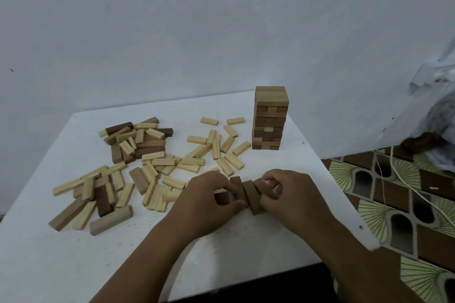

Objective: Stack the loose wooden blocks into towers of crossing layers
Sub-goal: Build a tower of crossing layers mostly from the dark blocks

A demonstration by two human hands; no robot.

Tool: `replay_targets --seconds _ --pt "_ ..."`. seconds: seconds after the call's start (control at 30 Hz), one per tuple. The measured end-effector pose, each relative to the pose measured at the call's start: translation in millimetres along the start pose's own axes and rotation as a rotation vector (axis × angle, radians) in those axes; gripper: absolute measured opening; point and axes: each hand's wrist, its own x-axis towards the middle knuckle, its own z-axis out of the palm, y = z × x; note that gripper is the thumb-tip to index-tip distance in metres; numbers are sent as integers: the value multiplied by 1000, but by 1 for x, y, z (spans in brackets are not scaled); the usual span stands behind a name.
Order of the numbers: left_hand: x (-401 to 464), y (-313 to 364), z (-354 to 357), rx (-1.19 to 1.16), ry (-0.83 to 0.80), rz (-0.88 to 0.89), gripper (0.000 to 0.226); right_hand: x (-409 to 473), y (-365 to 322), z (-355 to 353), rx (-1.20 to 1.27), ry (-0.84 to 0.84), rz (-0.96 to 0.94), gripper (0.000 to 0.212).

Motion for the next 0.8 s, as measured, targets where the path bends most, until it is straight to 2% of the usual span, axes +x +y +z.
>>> replay_targets --seconds 0.2,0.3,0.37,0.43,0.57,0.7,0.8 --pt "-1 -1 -8 -82 -2 -32 21 4 10 -3 86 -8 -14 44" --pt "1 1 -13 -306 -16 -102 25 10 16 -8 87 -209 -120 75" --pt "5 3 -10 -324 3 -123 26 12 16 -7 33 -336 -176 89" --pt "6 3 -4 -181 23 -90 23 12 16 -3 0 -357 -190 89" --pt "3 -1 2 -1 33 -38 47 14 21 1 1 -337 -183 85" --pt "4 -5 -2 20 155 -42 32 14 24 1 13 -335 -206 83" --pt "9 -16 -7 106 183 -45 31 15 25 2 27 -343 -194 84"
